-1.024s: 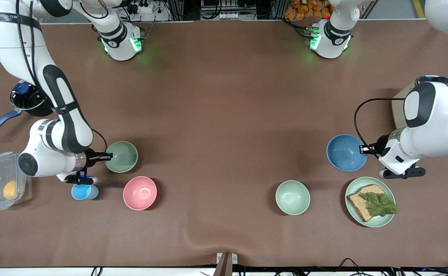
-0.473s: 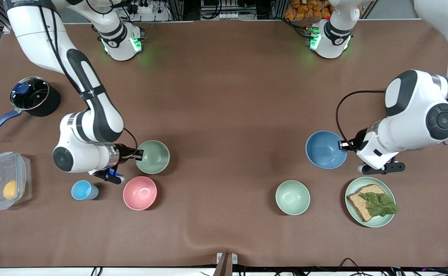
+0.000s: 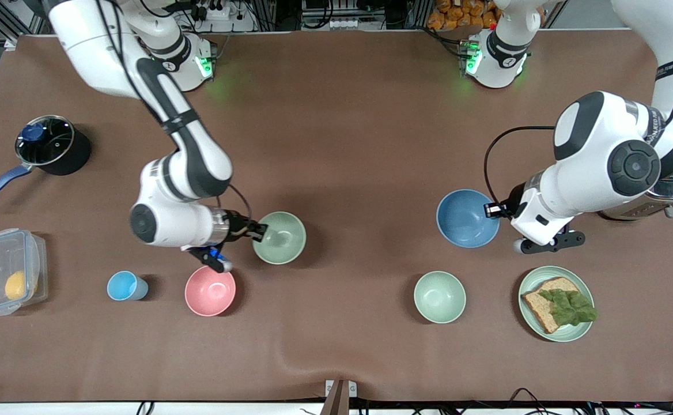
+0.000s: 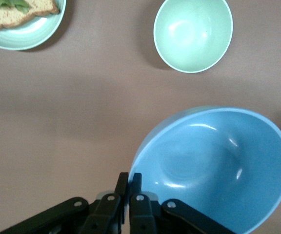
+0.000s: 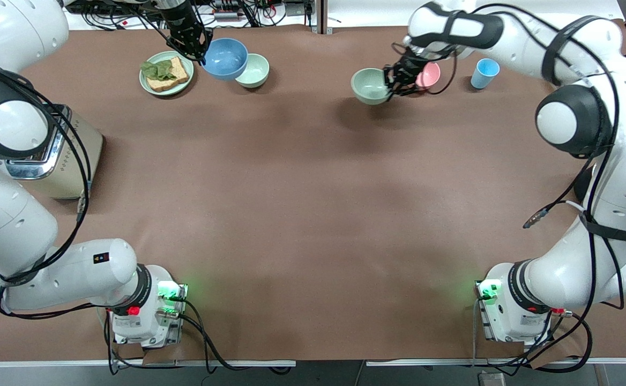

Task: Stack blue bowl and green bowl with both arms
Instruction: 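Carry the green bowl and blue bowl toward each other at table center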

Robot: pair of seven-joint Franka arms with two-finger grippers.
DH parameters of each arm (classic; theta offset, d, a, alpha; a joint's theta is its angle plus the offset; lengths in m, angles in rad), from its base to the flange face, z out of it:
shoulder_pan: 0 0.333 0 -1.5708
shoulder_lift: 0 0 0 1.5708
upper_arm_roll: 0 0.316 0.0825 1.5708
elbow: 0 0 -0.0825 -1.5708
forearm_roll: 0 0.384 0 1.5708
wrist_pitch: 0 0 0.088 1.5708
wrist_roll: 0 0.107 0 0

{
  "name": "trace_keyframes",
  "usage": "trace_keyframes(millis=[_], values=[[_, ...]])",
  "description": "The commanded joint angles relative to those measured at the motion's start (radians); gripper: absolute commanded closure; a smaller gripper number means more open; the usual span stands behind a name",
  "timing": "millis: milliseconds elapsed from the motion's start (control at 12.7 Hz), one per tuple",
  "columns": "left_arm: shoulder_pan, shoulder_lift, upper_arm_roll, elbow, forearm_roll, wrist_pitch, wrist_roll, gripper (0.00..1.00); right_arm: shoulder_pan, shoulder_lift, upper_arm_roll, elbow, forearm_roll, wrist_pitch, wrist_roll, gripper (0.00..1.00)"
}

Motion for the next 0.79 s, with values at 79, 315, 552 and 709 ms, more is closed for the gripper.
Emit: trace_keyframes(millis=[79, 315, 552, 709], values=[[-0.017, -0.008, -0.018, -0.013, -0.013, -0.003, -0.059, 1.0, 0.161, 0.052, -0.006, 0.006, 0.055, 0.206, 0.164, 1.0], [-0.02, -0.013, -0.019, -0.03, -0.015, -0.002, -0.059, 1.0, 0.233, 0.099, -0.008, 0.004, 0.067, 0.317, 0.207, 1.0], [-0.04, -0.01, -0.021, -0.03, -0.016, 0.003, -0.087, 1.0, 0.249, 0.115, -0.006, 0.006, 0.07, 0.355, 0.226, 1.0], [-0.065, -0.003, -0.021, -0.044, -0.019, 0.024, -0.116, 1.0, 0.276, 0.144, -0.008, 0.004, 0.069, 0.397, 0.227, 1.0]])
